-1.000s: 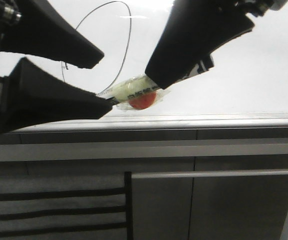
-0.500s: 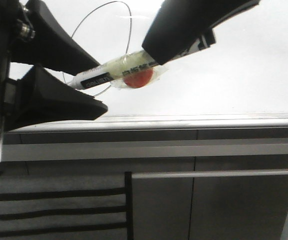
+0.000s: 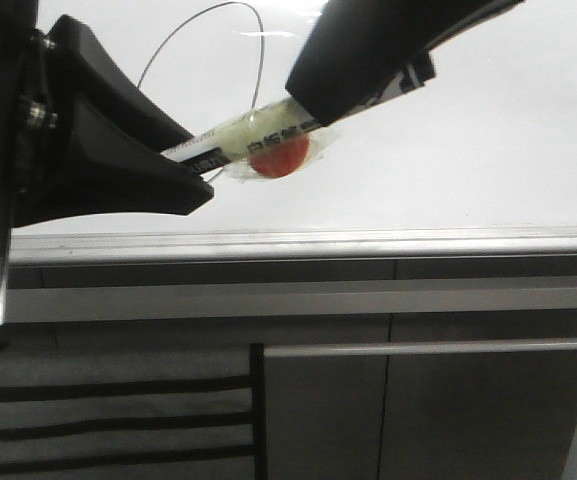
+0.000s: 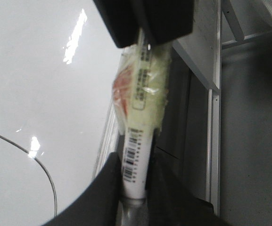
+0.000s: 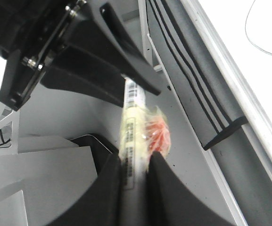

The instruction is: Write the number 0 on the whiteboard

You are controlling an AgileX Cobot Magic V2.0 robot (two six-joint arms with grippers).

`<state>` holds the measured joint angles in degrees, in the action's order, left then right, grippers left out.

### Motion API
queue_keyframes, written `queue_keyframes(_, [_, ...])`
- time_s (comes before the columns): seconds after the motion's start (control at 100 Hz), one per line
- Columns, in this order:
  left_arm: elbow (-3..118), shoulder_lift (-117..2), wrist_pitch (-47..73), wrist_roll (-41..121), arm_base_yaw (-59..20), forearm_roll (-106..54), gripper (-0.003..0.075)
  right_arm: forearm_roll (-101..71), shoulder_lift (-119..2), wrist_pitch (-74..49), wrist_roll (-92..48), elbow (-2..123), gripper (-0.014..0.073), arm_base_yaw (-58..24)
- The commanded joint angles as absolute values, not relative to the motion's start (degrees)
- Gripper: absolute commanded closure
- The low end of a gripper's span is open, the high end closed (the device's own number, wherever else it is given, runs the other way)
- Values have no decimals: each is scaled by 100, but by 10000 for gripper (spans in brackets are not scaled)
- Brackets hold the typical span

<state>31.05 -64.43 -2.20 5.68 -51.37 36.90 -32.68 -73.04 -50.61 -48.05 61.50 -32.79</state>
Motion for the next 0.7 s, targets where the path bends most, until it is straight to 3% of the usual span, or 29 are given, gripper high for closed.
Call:
queue_keyframes(0.0, [3278, -6357, -720, 481, -5140, 3592, 740, -3474, -7144, -4764, -4787, 6343, 636, -3292])
queue_keyframes(0.1, [3278, -6357, -720, 481, -5140, 3564, 740, -3474, -7144, -4764, -4787, 6343, 449, -3292])
queue_keyframes(0.11, [3278, -6357, -720, 481, -5140, 3548, 740, -3474, -7144, -4764, -4787, 6343, 385, -3292])
queue_keyframes(0.17, [3278, -6357, -757, 481, -5140, 3347, 740, -3395, -7144, -4657, -4787, 6343, 216, -3292])
queue_keyframes(0.21, [3282, -6357, -770, 481, -5130, 3152, 740, -3213, -7093, -4502, -4787, 6343, 48, -3292])
queue_keyframes(0.26, [3292, -6357, -806, 481, -5092, 2968, 740, -3030, -7050, -4346, -4787, 6343, -72, -3292])
queue_keyframes(0.48, [3292, -6357, -1299, 481, -4685, 1805, 740, -2460, -6397, -3496, -4787, 6352, -48, -3146])
queue_keyframes(0.69, [3223, -6357, -1560, 481, -4103, 798, 740, -2387, -5368, -3689, -4770, 6331, -47, -2507])
